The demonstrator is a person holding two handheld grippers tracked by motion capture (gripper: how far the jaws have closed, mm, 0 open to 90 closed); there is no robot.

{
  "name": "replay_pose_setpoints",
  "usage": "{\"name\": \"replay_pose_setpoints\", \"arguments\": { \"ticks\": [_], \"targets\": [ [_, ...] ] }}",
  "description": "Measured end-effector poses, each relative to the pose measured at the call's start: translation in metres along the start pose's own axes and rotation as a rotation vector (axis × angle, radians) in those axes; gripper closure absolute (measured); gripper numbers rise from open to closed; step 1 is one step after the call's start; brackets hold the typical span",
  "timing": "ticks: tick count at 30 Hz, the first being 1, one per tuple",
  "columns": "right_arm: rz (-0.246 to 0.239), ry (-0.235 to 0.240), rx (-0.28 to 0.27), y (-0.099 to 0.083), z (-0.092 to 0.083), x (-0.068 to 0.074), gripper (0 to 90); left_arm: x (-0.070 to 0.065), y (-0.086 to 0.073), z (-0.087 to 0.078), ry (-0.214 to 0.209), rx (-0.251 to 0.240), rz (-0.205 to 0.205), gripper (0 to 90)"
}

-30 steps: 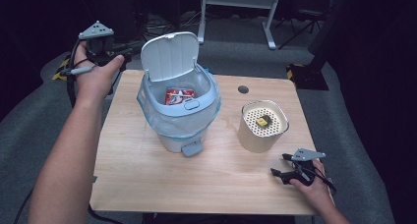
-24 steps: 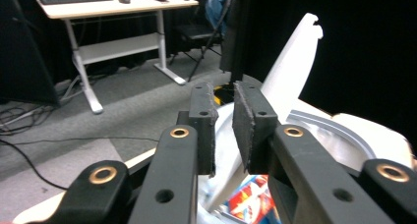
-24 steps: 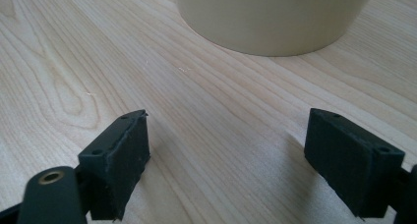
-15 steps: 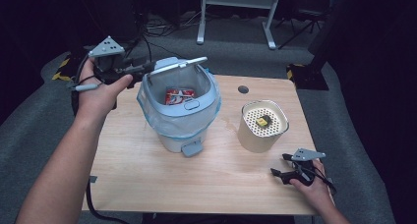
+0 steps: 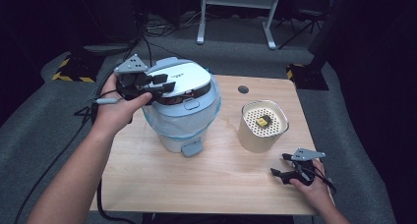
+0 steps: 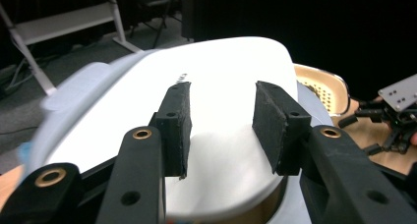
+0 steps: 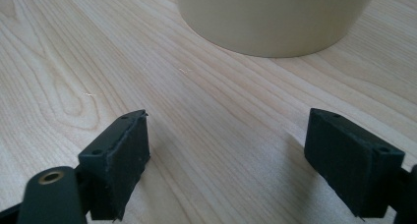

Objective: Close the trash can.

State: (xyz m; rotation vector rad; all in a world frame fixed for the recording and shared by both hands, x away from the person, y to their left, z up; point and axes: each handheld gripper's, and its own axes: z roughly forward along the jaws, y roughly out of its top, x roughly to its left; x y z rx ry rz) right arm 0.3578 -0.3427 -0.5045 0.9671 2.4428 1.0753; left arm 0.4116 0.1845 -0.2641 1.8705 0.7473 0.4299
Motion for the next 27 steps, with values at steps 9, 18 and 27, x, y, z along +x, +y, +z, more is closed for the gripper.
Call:
{"name": "replay_pose_setpoints", "arguments": {
  "ticks": [9,18,27],
  "targets": [
    [-0.001,0.001,0.000,0.000,0.000,0.000,17.2,-0.017,0.000,0.023,-0.010,0.072,0.057,52.0],
    [-0.001,0.000,0.000,0.000,0.000,0.000,17.2,-0.019,0.000,0.031,0.018,0.070,0.059,54.5],
    [-0.001,0.001,0.000,0.000,0.000,0.000,17.2,-0.019,0.005,0.032,0.006,0.101,0.080,69.5]
  ]
}}
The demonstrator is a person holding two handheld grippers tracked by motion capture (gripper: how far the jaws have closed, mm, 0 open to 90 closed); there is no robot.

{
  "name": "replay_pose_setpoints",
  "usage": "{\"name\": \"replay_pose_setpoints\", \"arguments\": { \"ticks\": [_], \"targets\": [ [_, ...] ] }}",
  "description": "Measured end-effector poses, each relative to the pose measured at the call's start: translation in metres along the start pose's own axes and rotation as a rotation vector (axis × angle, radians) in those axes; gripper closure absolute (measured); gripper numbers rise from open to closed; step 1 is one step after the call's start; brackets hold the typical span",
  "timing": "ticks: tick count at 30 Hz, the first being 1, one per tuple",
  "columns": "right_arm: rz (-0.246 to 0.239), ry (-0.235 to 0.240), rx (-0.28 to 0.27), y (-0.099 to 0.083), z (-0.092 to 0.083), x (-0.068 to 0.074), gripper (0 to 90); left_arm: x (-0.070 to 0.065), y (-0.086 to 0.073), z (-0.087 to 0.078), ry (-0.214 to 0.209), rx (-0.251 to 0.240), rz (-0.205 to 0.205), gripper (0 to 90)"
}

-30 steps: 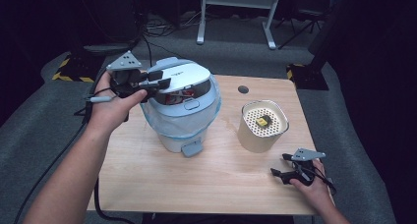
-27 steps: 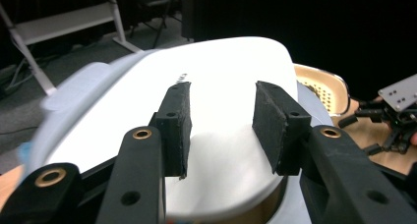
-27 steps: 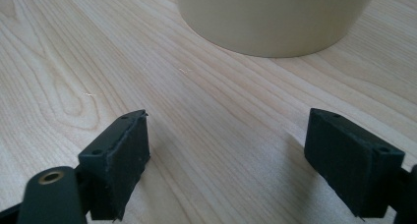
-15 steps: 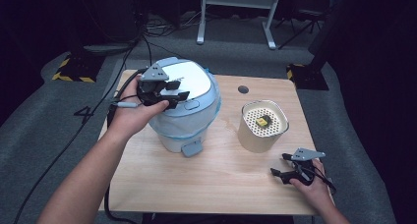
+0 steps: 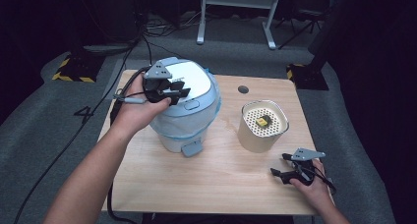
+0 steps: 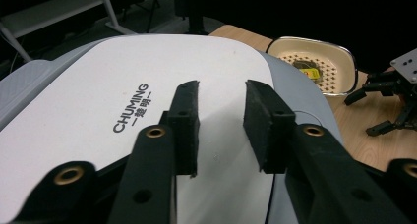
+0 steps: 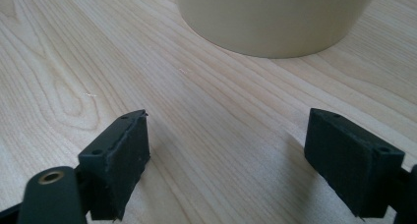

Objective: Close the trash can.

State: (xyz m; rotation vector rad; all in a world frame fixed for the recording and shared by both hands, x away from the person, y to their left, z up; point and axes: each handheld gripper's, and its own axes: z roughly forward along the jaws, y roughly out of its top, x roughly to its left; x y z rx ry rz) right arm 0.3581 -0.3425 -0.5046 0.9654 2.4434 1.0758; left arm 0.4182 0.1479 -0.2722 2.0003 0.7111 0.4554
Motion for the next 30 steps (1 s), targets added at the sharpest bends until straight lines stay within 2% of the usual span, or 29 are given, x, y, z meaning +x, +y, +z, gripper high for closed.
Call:
{"name": "replay_pose_setpoints", "arguments": {
  "ticks": [7,11,15,18,20,21,23,25,26,27,28,29,30],
  "targets": [
    [0.000,0.000,0.000,0.0000,0.0000,0.0000,17.2,-0.0045,0.0042,0.0016,0.006,0.028,0.011,84.2],
    [0.000,0.000,0.000,0.0000,0.0000,0.0000,17.2,-0.0062,0.0085,0.0027,0.012,0.058,0.022,89.1],
    [0.000,0.000,0.000,0.0000,0.0000,0.0000,17.2,-0.0070,0.0089,0.0031,0.017,0.061,0.024,89.7],
    [0.000,0.000,0.000,-0.0001,0.0000,0.0000,17.2,-0.0070,0.0077,0.0029,0.016,0.055,0.008,89.8],
    [0.000,0.000,0.000,0.0000,0.0000,0.0000,17.2,-0.0070,0.0073,0.0048,0.015,0.077,0.006,90.0],
    [-0.001,0.000,0.000,0.0000,0.0000,0.0000,17.0,-0.0069,0.0078,0.0053,0.013,0.079,0.008,90.0],
    [-0.001,0.000,0.000,0.0001,0.0001,0.0000,17.0,-0.0088,0.0090,0.0054,0.027,0.085,0.035,90.0],
    [-0.001,0.000,0.001,0.0001,0.0001,-0.0001,17.0,-0.0086,0.0086,0.0054,0.025,0.076,0.015,90.0],
    [-0.002,0.000,0.000,0.0001,0.0001,-0.0001,17.0,-0.0083,0.0083,0.0054,0.020,0.070,0.010,86.0],
    [-0.001,0.000,0.001,0.0001,0.0002,-0.0001,17.0,-0.0082,0.0078,0.0059,0.041,0.065,0.014,70.8],
    [-0.001,0.001,0.001,0.0001,0.0001,-0.0001,17.0,-0.0080,0.0070,0.0061,0.043,0.053,0.011,61.1],
    [-0.002,0.000,0.001,0.0001,0.0001,-0.0001,17.0,-0.0067,0.0065,0.0050,0.033,0.040,0.018,53.6],
    [-0.001,0.001,0.001,0.0001,0.0002,-0.0001,17.0,-0.0060,0.0056,0.0034,0.023,0.008,0.005,48.1]
  ]
}}
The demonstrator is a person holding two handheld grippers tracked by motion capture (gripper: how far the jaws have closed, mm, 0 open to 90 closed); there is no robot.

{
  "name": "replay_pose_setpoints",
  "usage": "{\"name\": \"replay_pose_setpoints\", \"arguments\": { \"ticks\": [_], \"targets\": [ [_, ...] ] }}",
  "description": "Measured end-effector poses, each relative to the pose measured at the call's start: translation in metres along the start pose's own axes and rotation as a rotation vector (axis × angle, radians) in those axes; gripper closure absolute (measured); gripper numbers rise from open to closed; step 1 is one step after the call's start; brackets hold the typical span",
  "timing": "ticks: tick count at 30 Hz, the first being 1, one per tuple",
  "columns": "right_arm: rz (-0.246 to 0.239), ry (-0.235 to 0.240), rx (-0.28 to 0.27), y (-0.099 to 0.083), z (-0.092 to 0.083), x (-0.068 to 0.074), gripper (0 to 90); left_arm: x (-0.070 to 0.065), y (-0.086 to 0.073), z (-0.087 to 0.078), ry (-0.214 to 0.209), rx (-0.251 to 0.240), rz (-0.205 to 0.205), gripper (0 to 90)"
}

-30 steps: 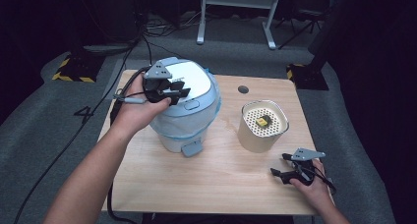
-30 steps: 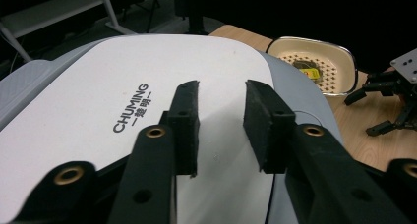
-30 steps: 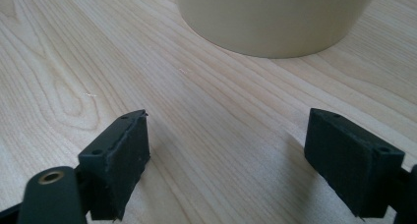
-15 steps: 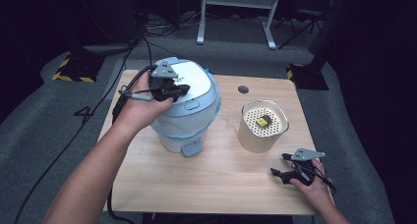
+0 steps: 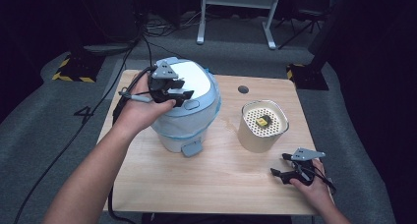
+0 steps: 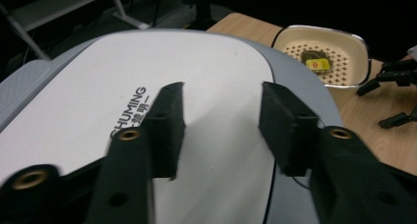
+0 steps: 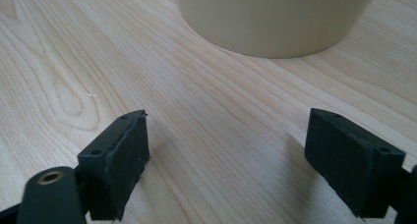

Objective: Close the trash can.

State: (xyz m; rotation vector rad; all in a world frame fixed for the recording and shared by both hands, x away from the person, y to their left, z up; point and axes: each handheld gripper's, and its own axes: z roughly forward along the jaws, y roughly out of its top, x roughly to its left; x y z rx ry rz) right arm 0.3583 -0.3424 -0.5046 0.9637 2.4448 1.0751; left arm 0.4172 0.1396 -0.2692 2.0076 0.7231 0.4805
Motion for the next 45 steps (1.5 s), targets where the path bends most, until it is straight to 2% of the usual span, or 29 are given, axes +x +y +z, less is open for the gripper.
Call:
{"name": "replay_pose_setpoints", "arguments": {
  "ticks": [1,3,5,10,23,29,30,32,33,38,39,40,45],
  "targets": [
    [0.000,0.000,0.000,0.000,0.000,0.000,17.0,0.000,0.000,-0.003,-0.012,-0.042,-0.025,44.9],
    [0.000,0.000,0.000,0.000,0.000,0.000,17.0,-0.001,-0.001,-0.009,-0.038,-0.089,-0.045,41.4],
    [0.000,0.000,0.000,0.000,0.000,0.000,17.0,-0.005,-0.002,-0.015,-0.041,-0.107,-0.043,39.5],
    [0.001,0.002,-0.001,0.000,0.000,0.000,16.9,-0.016,-0.011,-0.027,-0.038,-0.114,-0.006,36.5],
    [0.001,0.003,-0.002,0.000,0.000,0.000,16.9,-0.043,-0.040,-0.050,-0.063,-0.156,-0.007,37.0],
    [0.001,0.003,-0.001,0.000,0.000,0.000,16.9,-0.050,-0.056,-0.050,-0.063,-0.175,-0.012,37.2],
    [0.001,0.003,-0.002,0.000,0.000,0.000,16.9,-0.053,-0.065,-0.049,-0.062,-0.182,-0.023,37.3],
    [0.001,0.003,-0.002,0.000,0.000,0.000,16.9,-0.056,-0.073,-0.048,-0.069,-0.199,-0.023,37.7],
    [0.001,0.003,-0.002,0.000,0.000,0.000,16.9,-0.058,-0.078,-0.049,-0.075,-0.197,-0.039,37.9],
    [0.001,0.003,-0.002,0.000,0.000,0.000,16.9,-0.065,-0.096,-0.046,-0.088,-0.180,-0.053,38.4],
    [0.001,0.003,-0.001,0.000,0.000,0.000,16.9,-0.065,-0.096,-0.046,-0.088,-0.180,-0.053,38.4],
    [0.001,0.003,-0.001,0.000,0.000,0.000,16.9,-0.066,-0.106,-0.043,-0.085,-0.176,-0.064,38.4],
    [0.001,0.003,-0.002,0.000,0.000,0.000,16.9,-0.065,-0.127,-0.035,-0.085,-0.151,-0.084,38.4]
  ]
}}
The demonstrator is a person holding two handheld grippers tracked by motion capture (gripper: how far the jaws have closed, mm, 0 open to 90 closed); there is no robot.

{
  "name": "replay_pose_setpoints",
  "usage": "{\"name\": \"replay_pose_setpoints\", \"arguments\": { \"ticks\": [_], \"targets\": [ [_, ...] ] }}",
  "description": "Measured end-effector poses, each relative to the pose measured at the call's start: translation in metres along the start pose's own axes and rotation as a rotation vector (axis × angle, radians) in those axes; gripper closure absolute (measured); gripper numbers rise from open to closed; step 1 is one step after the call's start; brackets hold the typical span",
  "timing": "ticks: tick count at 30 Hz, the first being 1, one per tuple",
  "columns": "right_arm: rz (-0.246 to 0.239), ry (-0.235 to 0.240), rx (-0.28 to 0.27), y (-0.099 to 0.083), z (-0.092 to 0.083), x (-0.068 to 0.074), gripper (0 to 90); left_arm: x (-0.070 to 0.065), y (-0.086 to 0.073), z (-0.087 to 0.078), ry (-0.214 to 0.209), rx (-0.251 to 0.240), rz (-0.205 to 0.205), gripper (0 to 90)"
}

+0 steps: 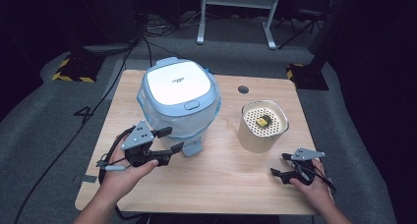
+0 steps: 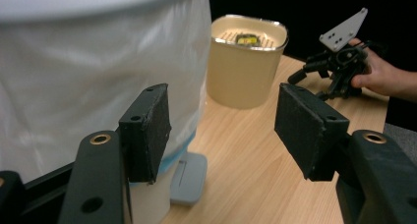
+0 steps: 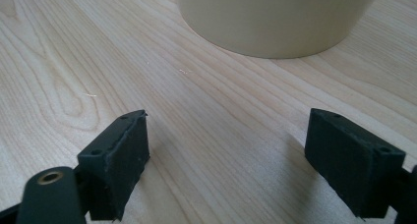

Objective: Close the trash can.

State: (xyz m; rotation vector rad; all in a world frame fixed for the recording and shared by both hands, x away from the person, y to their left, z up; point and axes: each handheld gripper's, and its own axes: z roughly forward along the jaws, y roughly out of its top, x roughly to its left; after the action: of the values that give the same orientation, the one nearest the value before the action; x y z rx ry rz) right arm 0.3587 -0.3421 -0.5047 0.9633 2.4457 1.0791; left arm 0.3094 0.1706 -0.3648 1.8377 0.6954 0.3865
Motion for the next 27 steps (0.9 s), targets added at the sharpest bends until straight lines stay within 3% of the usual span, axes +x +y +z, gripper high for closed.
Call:
{"name": "replay_pose_setpoints", "arguments": {
  "ticks": [11,17,27],
  "targets": [
    [0.000,0.000,0.000,0.000,0.000,0.000,16.9,0.006,-0.041,0.014,0.018,0.066,0.009,37.9],
    [0.000,0.000,0.000,0.000,0.000,0.000,16.9,0.010,-0.063,0.023,0.013,0.085,-0.019,37.7],
    [0.000,0.000,0.000,0.000,0.000,0.000,16.9,0.021,-0.098,0.036,0.040,0.149,-0.069,37.7]
  ]
}}
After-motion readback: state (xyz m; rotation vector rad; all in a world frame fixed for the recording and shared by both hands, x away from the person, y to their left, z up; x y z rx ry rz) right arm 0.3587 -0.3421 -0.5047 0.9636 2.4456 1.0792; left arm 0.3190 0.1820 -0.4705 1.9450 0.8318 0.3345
